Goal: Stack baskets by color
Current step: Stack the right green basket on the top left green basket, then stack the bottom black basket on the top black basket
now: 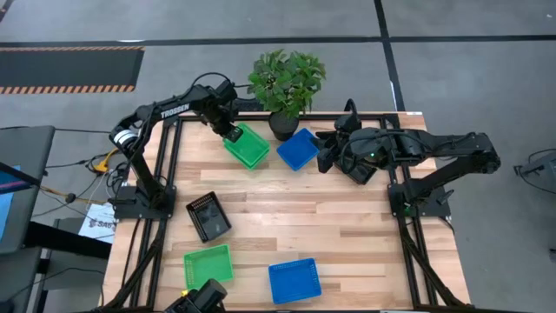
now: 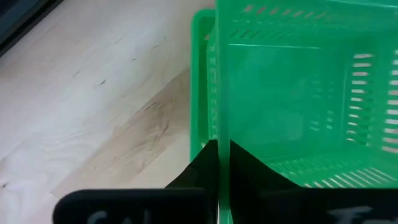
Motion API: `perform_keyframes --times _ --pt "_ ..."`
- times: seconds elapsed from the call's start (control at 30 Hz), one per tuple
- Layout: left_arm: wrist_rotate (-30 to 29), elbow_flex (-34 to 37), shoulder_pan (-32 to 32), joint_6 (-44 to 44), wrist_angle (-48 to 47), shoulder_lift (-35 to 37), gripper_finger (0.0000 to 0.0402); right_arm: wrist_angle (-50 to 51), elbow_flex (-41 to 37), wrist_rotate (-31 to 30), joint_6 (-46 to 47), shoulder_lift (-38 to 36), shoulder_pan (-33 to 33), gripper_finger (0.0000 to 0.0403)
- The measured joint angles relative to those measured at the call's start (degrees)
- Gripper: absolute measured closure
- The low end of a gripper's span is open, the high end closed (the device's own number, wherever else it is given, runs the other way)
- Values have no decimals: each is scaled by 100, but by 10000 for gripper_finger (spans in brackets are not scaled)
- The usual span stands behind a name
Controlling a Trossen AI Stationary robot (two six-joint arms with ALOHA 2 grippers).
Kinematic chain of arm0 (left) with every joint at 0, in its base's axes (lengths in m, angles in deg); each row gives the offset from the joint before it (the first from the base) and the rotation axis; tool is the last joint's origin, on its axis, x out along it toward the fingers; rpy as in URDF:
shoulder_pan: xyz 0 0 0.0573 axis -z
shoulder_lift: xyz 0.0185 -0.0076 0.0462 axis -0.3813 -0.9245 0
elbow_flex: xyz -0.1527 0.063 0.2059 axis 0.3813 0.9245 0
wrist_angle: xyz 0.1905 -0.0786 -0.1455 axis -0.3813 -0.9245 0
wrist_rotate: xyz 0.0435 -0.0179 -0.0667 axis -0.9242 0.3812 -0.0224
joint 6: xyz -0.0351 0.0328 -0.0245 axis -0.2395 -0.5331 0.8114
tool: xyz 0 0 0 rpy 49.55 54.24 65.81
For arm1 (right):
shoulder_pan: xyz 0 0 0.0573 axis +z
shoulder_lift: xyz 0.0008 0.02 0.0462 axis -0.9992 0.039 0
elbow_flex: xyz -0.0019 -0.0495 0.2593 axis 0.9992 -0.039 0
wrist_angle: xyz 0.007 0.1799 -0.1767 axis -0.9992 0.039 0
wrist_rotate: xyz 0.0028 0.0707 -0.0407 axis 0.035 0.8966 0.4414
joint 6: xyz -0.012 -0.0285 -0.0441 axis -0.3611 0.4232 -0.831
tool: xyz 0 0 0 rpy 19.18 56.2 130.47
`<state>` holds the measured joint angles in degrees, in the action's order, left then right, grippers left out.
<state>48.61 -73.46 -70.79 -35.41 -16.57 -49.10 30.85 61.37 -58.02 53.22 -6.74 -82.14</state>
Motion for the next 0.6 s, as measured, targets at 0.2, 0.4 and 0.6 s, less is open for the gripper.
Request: perform_keyframes --times 0.2,0.4,0.6 --pt "-323 1 68 180 14 0 393 0 0 0 2 0 0 262" --pt "-595 -2 158 226 93 0 370 0 0 2 20 0 -2 262" --pt "-387 -2 188 217 206 0 309 0 0 2 20 0 -1 262"
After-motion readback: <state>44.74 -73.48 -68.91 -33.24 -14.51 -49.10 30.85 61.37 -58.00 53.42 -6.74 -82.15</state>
